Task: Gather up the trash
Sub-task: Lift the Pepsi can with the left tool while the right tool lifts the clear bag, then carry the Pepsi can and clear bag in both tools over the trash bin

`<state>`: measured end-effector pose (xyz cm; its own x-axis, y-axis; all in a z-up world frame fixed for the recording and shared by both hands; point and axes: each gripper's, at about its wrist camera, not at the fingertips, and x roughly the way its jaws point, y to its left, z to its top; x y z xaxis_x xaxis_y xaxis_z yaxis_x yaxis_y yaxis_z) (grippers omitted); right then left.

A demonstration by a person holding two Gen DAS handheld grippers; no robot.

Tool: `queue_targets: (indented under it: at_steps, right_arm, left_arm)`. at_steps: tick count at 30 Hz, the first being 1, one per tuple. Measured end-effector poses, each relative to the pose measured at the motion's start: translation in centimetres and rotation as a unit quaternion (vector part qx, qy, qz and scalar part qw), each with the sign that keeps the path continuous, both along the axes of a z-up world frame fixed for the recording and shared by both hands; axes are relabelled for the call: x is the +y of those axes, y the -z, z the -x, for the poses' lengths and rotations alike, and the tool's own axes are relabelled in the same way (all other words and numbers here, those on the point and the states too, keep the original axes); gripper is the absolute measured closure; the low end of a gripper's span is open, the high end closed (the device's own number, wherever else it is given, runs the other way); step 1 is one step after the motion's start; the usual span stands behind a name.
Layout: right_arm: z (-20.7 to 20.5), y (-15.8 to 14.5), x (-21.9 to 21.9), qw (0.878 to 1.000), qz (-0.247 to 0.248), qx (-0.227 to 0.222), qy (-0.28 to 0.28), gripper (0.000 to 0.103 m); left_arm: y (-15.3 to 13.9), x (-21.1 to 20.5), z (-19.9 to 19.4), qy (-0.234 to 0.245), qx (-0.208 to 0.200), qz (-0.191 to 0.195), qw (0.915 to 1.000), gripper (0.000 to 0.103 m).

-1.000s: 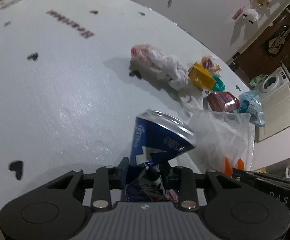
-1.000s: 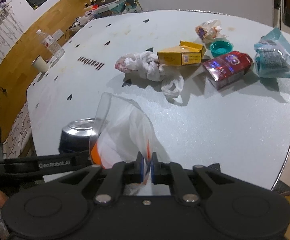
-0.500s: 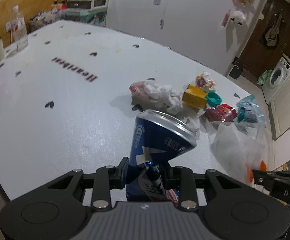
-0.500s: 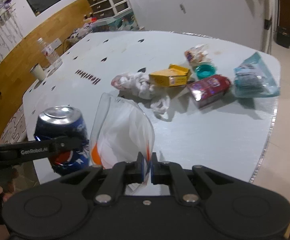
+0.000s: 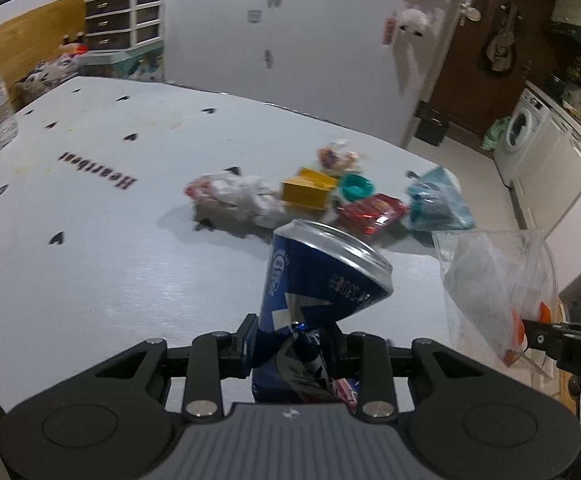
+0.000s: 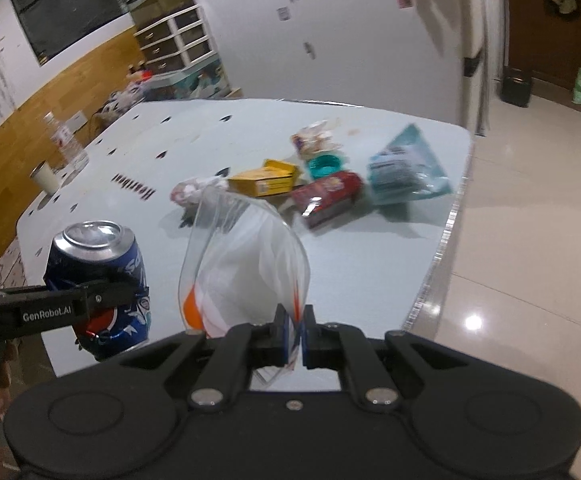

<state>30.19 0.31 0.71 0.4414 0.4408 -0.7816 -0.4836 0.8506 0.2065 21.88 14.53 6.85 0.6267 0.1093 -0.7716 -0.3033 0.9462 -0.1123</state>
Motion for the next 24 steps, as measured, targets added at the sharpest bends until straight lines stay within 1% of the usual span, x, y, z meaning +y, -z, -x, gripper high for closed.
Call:
queue_targets:
  at_steps: [8,15,20,24]
  right_arm:
    - [0.8,-0.5,-6.3,0.999,0.004,-0.001,0.045,0.097]
    - [1.3,-0.4,-12.4,0.996,0.011,0.004,0.087,0.097]
    - [1.6,0.2,-16.7,0.992,0.019,0.012,0.122,0.097]
    - [2.0,1.4,-20.2,0.987,0.026,0.029,0.157,0.097]
  left_arm:
    - [0.1,-6.2,-0.9,0.047,0.006,0.002,0.9989,0.069]
    - [0.7,-11.8,-2.3,0.09,0.015,0.007,0.9958,0.069]
    - [2.0,-15.8,-3.8,0.125,0.031,0.015,0.9916,0.069]
    - [3.8,-18.8,-5.1,0.156,0.051,0.021,0.9863,0.069]
